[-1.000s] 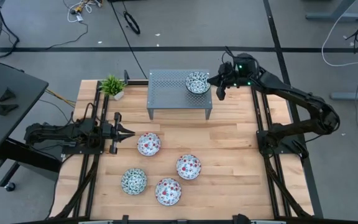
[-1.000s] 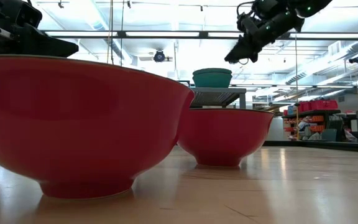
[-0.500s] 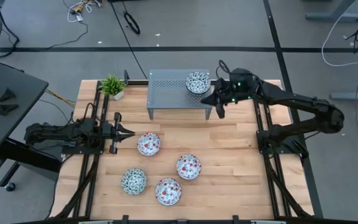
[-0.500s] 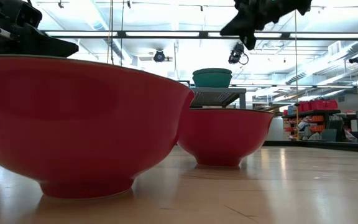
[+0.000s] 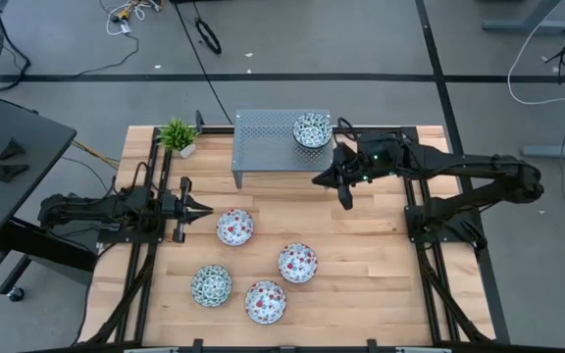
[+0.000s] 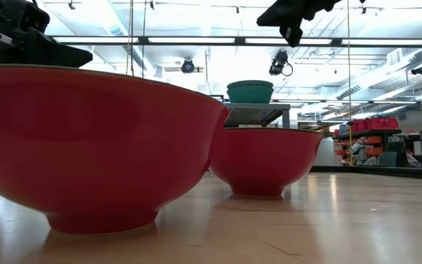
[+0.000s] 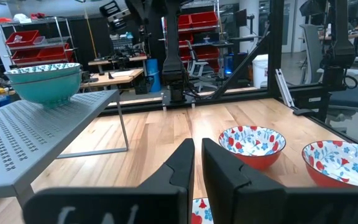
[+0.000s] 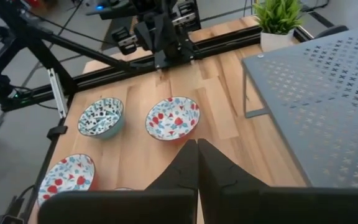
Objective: Pick & Place Mini bowls
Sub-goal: Put the right red and white patterned bowl on the shelf
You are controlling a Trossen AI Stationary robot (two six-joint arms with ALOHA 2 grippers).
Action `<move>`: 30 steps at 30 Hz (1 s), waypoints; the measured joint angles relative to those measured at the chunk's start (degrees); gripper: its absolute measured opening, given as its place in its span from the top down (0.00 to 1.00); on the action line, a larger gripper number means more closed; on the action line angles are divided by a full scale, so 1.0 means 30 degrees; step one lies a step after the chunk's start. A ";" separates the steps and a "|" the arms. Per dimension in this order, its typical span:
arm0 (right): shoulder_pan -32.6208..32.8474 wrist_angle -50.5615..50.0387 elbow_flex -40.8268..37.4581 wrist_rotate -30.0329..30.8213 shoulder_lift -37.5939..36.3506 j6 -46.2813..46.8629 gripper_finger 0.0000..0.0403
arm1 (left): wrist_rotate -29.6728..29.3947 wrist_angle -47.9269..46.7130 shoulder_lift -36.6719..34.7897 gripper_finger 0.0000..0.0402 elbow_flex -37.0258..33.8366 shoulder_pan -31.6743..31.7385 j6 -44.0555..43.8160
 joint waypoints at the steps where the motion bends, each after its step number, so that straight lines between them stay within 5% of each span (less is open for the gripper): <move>1: 0.0195 0.0000 0.0000 0.0177 0.0000 0.0000 1.00 | -0.0004 -0.0001 0.0000 0.91 -0.0001 0.0000 0.0004; 30: 0.3256 0.0007 0.0007 0.1193 0.0007 0.0595 1.00 | 0.0000 0.0001 0.0000 0.91 0.0000 0.0000 0.0003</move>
